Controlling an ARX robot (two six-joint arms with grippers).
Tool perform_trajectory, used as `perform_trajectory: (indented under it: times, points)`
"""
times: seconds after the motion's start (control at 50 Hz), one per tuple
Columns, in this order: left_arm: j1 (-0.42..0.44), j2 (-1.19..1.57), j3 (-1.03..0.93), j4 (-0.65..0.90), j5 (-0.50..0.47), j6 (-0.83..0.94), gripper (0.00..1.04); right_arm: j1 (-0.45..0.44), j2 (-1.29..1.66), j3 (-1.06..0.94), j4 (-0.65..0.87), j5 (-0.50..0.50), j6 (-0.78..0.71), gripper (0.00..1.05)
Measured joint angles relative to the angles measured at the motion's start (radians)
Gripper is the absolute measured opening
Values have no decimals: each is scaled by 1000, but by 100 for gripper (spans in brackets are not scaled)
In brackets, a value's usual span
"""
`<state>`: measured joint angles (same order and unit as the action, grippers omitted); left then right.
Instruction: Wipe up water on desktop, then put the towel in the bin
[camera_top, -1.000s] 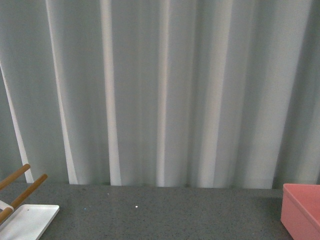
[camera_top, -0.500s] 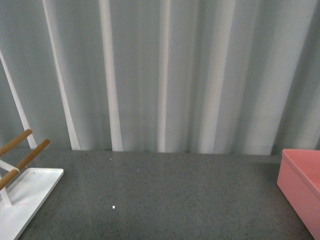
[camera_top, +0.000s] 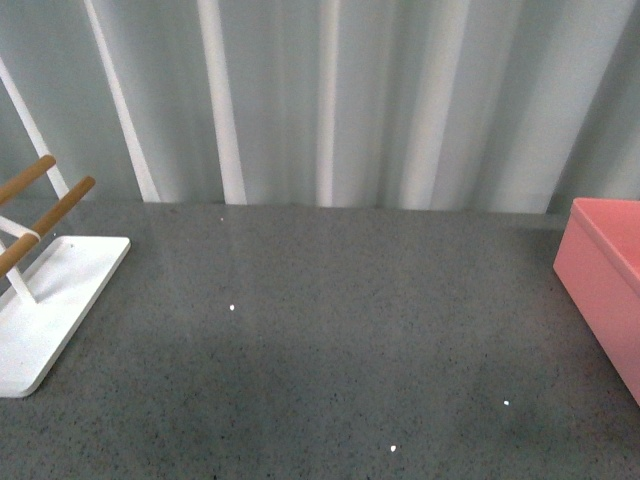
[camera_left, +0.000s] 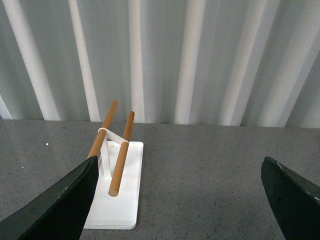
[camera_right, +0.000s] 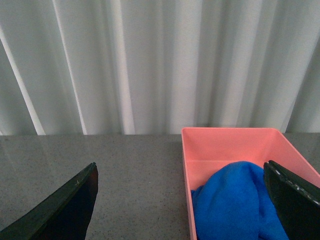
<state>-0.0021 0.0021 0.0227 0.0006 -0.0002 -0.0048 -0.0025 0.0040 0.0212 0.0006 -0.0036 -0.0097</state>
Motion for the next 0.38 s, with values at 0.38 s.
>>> perform_trajectory:
  times: [0.38]
  points:
    - [0, 0, 0, 0, 0, 0, 98, 0, 0, 0, 0, 0, 0, 98]
